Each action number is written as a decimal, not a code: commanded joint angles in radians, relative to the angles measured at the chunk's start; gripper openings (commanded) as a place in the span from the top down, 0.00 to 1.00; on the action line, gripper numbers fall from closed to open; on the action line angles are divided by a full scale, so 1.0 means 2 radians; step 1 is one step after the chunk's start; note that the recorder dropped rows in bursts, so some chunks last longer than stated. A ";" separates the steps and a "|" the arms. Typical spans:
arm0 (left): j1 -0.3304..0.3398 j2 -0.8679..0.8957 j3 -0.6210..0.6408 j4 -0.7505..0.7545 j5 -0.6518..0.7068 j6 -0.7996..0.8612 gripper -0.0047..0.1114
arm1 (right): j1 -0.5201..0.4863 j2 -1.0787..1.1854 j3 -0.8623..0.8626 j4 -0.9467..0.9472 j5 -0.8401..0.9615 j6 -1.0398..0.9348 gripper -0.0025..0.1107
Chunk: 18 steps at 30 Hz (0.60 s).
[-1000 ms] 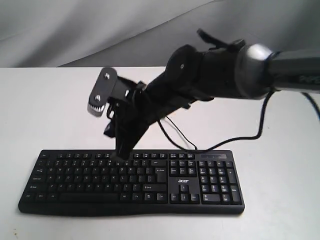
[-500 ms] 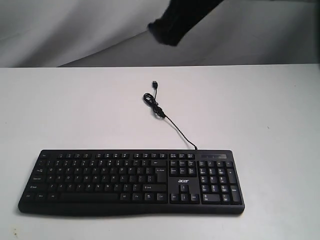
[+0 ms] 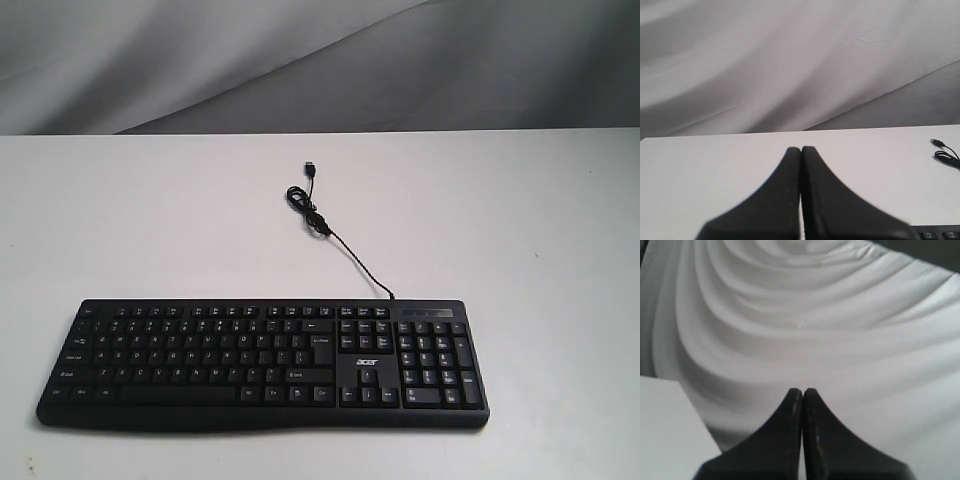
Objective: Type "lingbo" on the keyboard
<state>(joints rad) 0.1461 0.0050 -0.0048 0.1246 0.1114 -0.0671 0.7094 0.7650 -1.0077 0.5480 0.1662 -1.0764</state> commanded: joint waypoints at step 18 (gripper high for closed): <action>-0.003 -0.002 0.002 0.000 -0.005 -0.001 0.96 | -0.200 -0.212 0.170 -0.013 -0.070 0.353 0.98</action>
<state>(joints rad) 0.1461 0.0050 -0.0048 0.1246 0.1114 -0.0671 0.4459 0.3464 -0.7564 0.5311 0.0206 -0.5305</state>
